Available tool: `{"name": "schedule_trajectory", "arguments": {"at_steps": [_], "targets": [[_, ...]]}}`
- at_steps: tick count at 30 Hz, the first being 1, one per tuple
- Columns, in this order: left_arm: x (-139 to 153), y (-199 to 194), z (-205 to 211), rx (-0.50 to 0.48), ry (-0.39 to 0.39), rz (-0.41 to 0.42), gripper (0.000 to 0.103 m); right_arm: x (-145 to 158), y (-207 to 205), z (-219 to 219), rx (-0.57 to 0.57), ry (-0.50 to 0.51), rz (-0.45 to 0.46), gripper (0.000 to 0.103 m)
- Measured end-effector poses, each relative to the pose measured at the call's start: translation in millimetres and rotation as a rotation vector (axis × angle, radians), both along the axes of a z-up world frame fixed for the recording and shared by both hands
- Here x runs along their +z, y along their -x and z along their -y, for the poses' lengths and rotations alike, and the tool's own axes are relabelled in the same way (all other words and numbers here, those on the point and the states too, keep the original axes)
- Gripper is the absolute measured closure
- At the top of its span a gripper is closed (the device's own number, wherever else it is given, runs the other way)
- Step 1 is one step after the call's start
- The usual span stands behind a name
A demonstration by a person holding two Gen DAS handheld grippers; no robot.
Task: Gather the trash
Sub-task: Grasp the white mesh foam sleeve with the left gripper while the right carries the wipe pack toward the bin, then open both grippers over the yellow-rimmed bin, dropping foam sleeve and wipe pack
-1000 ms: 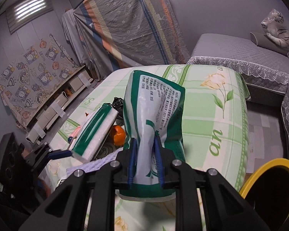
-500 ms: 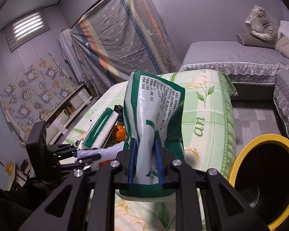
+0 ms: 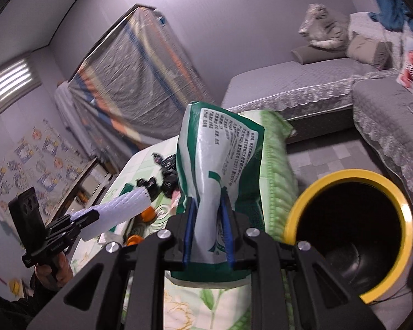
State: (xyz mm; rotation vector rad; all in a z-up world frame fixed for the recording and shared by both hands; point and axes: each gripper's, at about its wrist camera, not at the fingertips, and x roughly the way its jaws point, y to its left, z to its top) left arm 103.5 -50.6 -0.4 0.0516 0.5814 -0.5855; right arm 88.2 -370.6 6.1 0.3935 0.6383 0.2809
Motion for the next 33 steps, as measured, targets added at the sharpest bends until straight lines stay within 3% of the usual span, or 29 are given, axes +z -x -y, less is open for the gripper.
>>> {"name": "schedule_trajectory", "arguments": {"at_steps": [7, 14, 20, 33], "targets": [[11, -20, 70, -0.148, 0.032, -0.01, 0.09, -11, 28, 59, -0.198, -0.01, -0.023, 0.085], [-7, -49, 157, -0.278, 0.03, -0.089, 0.09, -36, 37, 113, -0.344, -0.011, -0.073, 0.085], [-35, -70, 208, -0.312, 0.023, -0.164, 0.09, -66, 31, 147, -0.409, -0.06, -0.13, 0.085], [-69, -76, 277, -0.352, -0.026, -0.193, 0.09, -111, 20, 181, -0.493, -0.127, -0.219, 0.085]]}}
